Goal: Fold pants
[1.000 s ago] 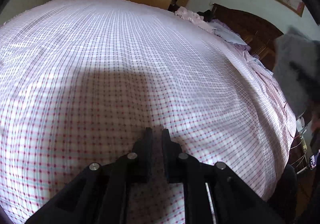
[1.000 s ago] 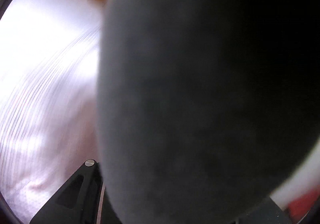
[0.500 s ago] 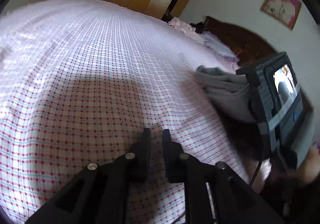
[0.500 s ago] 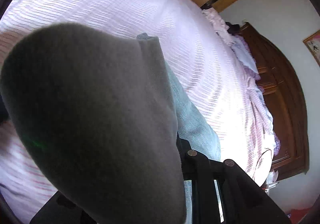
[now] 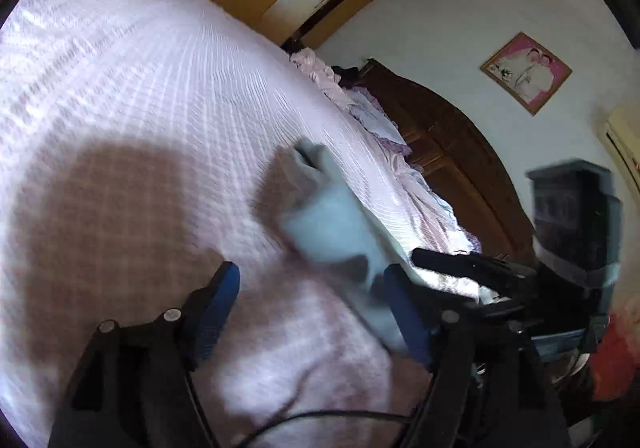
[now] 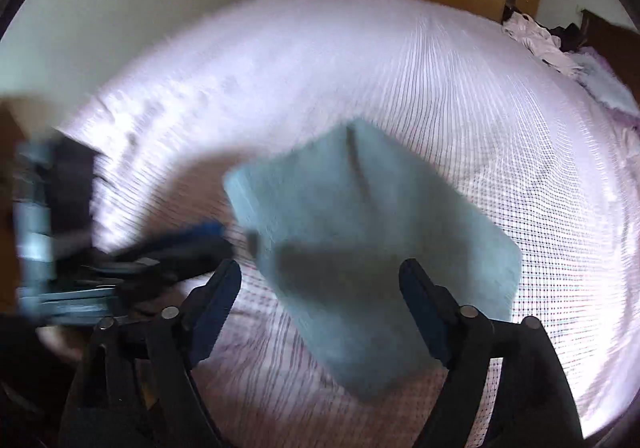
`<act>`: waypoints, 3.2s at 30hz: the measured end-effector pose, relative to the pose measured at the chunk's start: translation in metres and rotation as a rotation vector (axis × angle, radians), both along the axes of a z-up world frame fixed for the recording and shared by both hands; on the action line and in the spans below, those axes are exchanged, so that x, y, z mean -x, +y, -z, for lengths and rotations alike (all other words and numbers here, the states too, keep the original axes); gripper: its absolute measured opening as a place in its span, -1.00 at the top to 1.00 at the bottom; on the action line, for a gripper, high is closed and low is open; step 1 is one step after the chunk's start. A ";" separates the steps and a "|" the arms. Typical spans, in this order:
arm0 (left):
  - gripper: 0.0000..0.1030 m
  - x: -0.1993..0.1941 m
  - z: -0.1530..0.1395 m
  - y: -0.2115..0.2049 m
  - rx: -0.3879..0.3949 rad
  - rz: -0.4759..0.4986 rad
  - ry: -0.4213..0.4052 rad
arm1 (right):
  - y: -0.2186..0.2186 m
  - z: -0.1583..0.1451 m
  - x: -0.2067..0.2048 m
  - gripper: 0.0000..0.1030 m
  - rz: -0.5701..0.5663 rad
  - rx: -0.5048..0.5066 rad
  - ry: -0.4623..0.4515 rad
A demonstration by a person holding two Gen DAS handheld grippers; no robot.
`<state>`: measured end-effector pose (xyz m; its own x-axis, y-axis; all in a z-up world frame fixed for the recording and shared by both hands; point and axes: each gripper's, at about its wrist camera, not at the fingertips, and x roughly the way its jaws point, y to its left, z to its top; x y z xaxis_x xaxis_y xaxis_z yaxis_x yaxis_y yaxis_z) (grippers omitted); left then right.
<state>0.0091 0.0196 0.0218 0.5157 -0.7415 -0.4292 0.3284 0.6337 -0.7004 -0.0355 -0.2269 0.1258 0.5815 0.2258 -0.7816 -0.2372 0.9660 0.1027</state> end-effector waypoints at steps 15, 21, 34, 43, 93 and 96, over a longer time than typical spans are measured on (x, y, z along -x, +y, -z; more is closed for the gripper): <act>0.62 -0.032 -0.004 -0.056 0.191 0.117 0.247 | -0.135 0.045 0.017 -0.62 0.403 -0.205 -0.048; 0.58 -0.027 -0.026 -0.018 0.014 0.235 0.190 | -0.131 0.088 -0.009 -0.62 0.392 -0.339 0.140; 0.26 -0.015 -0.008 -0.010 -0.001 0.096 0.246 | -0.114 0.111 -0.057 -0.52 0.260 -0.460 0.108; 0.46 -0.036 -0.038 -0.035 -0.236 0.101 0.085 | -0.116 0.138 -0.038 0.24 0.252 -0.651 0.081; 0.71 -0.102 -0.066 -0.092 -0.396 -0.097 -0.060 | -0.098 0.092 -0.059 0.53 0.155 -0.692 -0.207; 0.71 -0.129 -0.059 -0.096 -0.433 -0.088 -0.056 | -0.098 0.098 -0.076 0.53 0.197 -0.674 -0.197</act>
